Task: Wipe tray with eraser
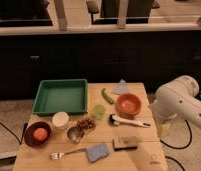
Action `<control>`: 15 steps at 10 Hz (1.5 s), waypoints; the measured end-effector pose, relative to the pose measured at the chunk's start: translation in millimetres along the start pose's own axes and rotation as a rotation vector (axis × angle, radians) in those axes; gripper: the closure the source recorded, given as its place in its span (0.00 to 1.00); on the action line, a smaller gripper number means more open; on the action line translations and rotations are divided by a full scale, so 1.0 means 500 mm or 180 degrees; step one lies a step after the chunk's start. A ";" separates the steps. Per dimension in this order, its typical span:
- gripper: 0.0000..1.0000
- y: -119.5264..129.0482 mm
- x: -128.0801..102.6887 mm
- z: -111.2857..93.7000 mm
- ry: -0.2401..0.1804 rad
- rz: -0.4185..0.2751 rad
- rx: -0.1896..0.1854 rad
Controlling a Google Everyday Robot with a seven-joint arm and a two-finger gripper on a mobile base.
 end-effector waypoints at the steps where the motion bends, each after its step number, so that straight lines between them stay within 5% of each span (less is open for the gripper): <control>1: 0.20 0.000 -0.006 0.005 0.0007 -0.0060 0.0002; 15: 0.20 0.079 -0.065 0.060 -0.0038 -0.0414 -0.0086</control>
